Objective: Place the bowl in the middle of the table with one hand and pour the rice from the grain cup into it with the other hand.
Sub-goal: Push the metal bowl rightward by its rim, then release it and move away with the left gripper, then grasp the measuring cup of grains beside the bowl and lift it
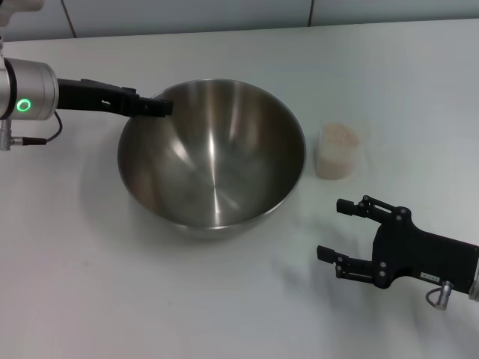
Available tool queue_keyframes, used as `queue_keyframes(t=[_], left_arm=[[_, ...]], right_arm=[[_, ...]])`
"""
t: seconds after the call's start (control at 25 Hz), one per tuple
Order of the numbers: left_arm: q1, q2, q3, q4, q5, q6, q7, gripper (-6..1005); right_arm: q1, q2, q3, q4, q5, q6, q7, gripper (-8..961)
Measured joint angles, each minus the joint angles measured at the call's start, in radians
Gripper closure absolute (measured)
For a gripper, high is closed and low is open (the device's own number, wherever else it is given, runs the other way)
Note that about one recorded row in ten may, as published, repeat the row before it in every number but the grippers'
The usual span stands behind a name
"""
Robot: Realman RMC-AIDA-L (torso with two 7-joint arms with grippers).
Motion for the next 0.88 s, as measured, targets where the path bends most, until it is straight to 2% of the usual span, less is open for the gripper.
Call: queue_keyframes(t=[0.2,0.24,0.32,0.36,0.4,0.48,0.52,0.56,0.6,0.64,0.68,0.72,0.76,0.8,0.84,0.88], left_arm=[[0.021,0.000,-0.016,0.012,-0.050,0.010,0.020,128],[0.049,0.003,-0.031,0.018,-0.135,0.037,0.067,128],[0.068,0.005,-0.039,0.023,-0.181,0.056,0.098,128],[0.117,0.009,-0.057,0.032,-0.288,0.109,0.170,128],[0.117,0.009,-0.057,0.032,-0.288,0.109,0.170,128],[0.190,0.015,-0.066,0.039,-0.417,0.186,0.264,128],[0.190,0.015,-0.066,0.039,-0.417,0.186,0.264,128],[0.245,0.016,-0.066,0.042,-0.487,0.235,0.328,128],[0.245,0.016,-0.066,0.042,-0.487,0.235,0.328,128],[0.302,0.017,-0.066,0.041,-0.545,0.292,0.405,128],[0.302,0.017,-0.066,0.041,-0.545,0.292,0.405,128],[0.329,0.018,-0.066,0.039,-0.568,0.318,0.442,128],[0.386,0.018,-0.066,0.029,-0.616,0.384,0.536,128],[0.386,0.018,-0.066,0.029,-0.616,0.384,0.536,128],[0.433,0.018,-0.066,0.010,-0.647,0.434,0.624,128],[0.433,0.018,-0.066,0.010,-0.647,0.434,0.624,128]], right_arm=[[0.002,0.000,0.000,0.000,0.000,0.000,0.000,136],[0.002,0.000,0.000,0.000,0.000,0.000,0.000,136],[0.003,0.000,0.000,0.000,0.000,0.000,0.000,136],[0.003,0.000,0.000,0.000,0.000,0.000,0.000,136],[0.003,0.000,0.000,0.000,0.000,0.000,0.000,136],[0.003,0.000,0.001,0.000,0.001,0.000,0.000,136],[0.003,0.000,0.001,0.000,0.001,0.000,0.000,136],[0.005,0.000,0.002,-0.001,0.002,0.000,0.000,136],[0.005,0.000,0.002,-0.001,0.002,0.000,0.000,136],[0.007,0.000,0.007,-0.001,0.002,0.001,0.000,137],[0.007,0.000,0.007,-0.001,0.002,0.001,0.000,137],[0.007,0.000,0.009,-0.001,0.003,0.001,0.000,137],[0.007,0.000,0.010,-0.001,0.003,0.001,0.000,136],[0.007,0.000,0.010,-0.001,0.003,0.001,0.000,136],[0.008,0.000,0.011,0.000,0.003,0.002,0.000,136],[0.008,0.000,0.011,0.000,0.003,0.002,0.000,136]])
